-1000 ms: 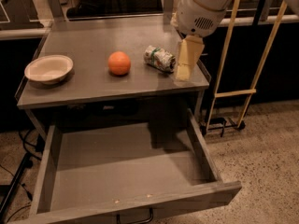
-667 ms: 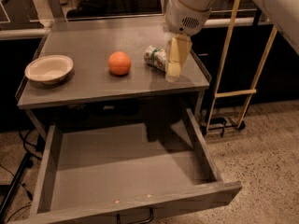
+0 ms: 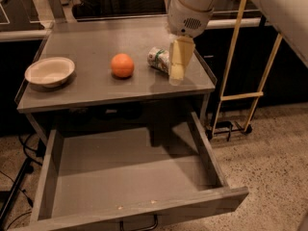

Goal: Place orange into top drawer

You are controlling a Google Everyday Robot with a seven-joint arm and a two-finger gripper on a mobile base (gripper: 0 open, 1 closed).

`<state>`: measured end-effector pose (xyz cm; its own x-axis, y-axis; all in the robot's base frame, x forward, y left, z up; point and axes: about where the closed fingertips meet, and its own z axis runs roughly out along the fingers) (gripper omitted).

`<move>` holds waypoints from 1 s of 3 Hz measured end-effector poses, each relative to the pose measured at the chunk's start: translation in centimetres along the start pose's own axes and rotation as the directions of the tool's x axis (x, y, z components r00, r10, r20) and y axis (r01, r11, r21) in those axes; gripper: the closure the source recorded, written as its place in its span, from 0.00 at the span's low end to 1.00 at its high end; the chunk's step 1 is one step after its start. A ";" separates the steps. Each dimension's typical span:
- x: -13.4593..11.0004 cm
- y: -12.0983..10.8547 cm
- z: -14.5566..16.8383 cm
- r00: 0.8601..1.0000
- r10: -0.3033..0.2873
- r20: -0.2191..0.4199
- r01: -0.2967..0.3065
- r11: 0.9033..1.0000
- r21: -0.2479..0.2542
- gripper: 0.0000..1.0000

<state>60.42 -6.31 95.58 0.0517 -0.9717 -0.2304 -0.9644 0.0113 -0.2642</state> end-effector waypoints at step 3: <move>-4.8 -4.2 2.3 0.998 -0.066 -0.008 0.066 0.998 -0.004 0.00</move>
Offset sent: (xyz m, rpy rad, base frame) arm 0.0510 0.0713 0.0148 -0.0685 0.0213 0.1308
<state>64.79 -1.12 95.62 0.1136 -0.9722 -0.2049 -0.9599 -0.0542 -0.2749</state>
